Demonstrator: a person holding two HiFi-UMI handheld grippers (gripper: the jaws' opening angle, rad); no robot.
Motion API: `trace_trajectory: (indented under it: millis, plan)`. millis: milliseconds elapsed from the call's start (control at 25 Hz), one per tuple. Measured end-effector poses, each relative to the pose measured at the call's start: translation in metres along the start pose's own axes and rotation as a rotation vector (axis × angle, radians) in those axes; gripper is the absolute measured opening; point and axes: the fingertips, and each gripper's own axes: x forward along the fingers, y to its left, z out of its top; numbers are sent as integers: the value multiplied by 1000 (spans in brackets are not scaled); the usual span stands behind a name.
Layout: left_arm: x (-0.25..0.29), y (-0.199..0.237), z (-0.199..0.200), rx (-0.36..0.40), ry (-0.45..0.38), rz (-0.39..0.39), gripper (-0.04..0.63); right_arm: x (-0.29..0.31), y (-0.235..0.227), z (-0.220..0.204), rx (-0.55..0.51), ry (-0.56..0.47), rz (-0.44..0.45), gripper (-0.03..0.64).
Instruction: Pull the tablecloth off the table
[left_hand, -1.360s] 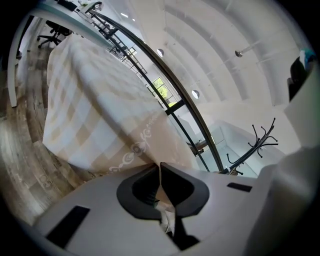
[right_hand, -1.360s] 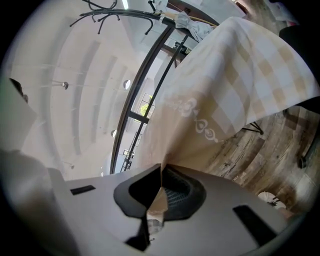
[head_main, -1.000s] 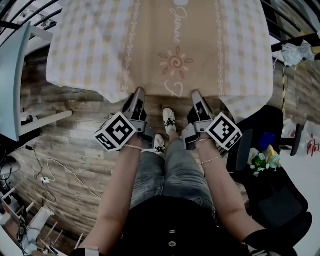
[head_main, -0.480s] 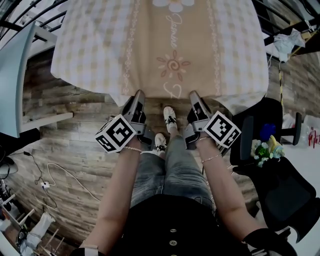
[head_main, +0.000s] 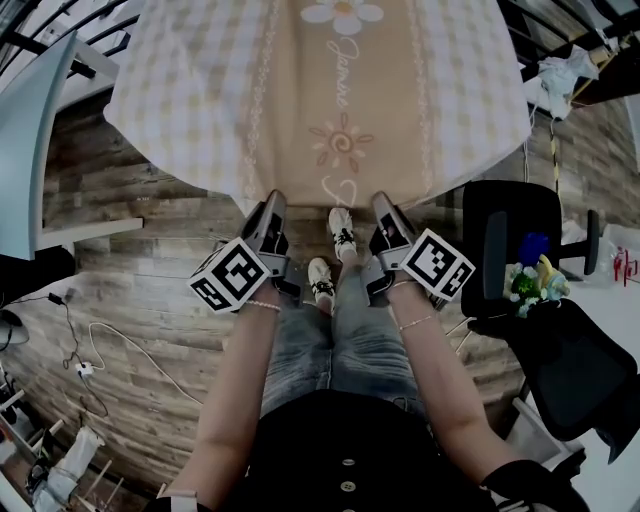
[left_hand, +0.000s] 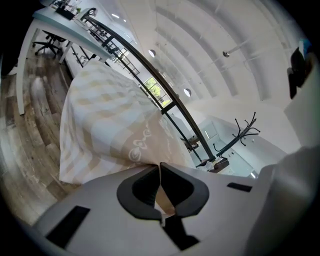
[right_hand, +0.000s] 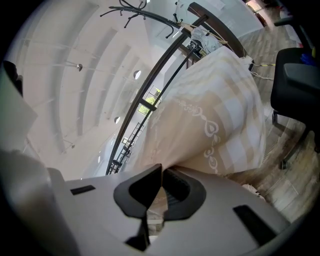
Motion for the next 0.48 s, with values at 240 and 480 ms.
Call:
trace_trajectory:
  millis: [240,480]
  plan:
    - [-28,-5,-19,35,3,7,17,-29,-7,-23,16,14,-13,28]
    - [-20,-25,-6,113,-11,32,17,-26,5,-5,-20,66,-2,28]
